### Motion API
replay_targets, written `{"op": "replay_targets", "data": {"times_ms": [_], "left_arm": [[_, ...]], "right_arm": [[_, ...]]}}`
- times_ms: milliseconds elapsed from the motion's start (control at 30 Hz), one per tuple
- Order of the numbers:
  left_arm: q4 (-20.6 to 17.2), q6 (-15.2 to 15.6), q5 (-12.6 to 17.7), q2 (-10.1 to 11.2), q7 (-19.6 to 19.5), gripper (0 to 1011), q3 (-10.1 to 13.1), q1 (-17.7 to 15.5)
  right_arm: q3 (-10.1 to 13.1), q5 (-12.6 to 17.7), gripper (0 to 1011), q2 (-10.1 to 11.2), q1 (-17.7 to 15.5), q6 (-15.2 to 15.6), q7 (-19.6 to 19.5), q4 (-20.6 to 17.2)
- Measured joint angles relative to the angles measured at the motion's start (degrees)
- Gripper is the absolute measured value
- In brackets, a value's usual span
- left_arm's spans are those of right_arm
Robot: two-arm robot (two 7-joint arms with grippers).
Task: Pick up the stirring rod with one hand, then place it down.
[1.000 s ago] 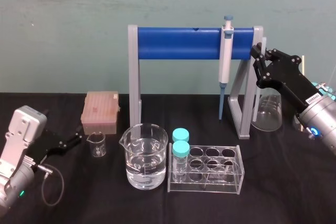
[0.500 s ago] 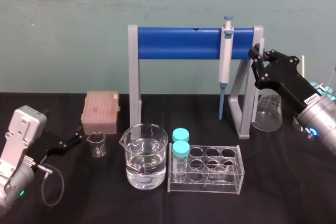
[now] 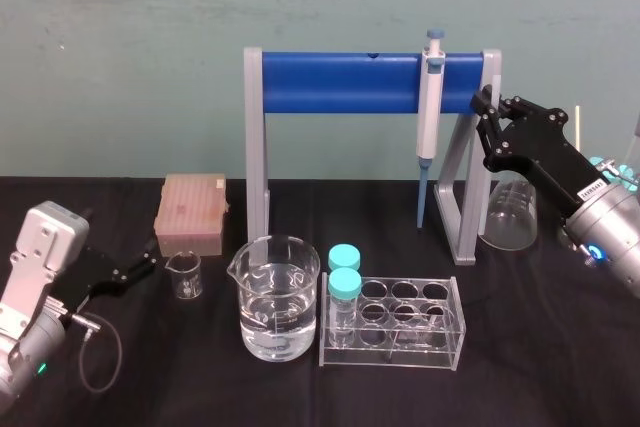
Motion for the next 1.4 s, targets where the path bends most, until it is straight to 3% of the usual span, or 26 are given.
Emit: {"op": "replay_targets", "data": {"times_ms": [300, 667, 767, 1000, 1400], "left_arm": [[0.0, 0.0, 0.0, 0.0, 0.0, 1000, 0.0, 0.0], [0.0, 0.0, 0.0, 0.0, 0.0, 1000, 0.0, 0.0], [0.0, 0.0, 0.0, 0.0, 0.0, 1000, 0.0, 0.0], [0.0, 0.0, 0.0, 0.0, 0.0, 1000, 0.0, 0.0], [0.0, 0.0, 0.0, 0.0, 0.0, 1000, 0.0, 0.0]], "right_arm": [[-0.7, 0.8, 70, 0.6, -0.4, 0.8, 1.4, -0.6], [-4.2, 8.7, 70, 1.4, -1.7, 2.3, 10.4, -2.7], [-5.3, 11.0, 71, 1.7, -1.7, 1.8, 13.5, -1.6], [-7.1, 13.2, 70, 2.2, -1.0, 0.3, 17.5, 1.2], [-9.7, 13.7, 70, 2.6, 0.6, -0.9, 19.0, 5.1]]}}
